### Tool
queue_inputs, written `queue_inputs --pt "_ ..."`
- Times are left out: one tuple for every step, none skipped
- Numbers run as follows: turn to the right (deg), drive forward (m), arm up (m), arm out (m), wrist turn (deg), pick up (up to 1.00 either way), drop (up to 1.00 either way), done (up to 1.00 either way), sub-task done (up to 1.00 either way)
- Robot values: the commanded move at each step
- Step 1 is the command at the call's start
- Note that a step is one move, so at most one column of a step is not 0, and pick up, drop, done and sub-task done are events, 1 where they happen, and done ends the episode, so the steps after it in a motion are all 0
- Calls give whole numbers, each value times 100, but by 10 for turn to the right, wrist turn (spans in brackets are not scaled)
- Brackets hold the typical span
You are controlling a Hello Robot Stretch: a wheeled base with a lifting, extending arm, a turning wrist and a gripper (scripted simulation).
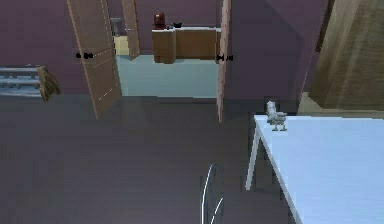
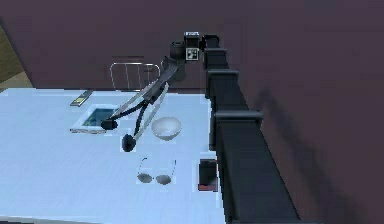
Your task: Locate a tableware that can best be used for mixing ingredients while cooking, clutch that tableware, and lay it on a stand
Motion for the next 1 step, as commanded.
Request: queue_inputs --pt "0 0 0 0 450 0 0 0 0"
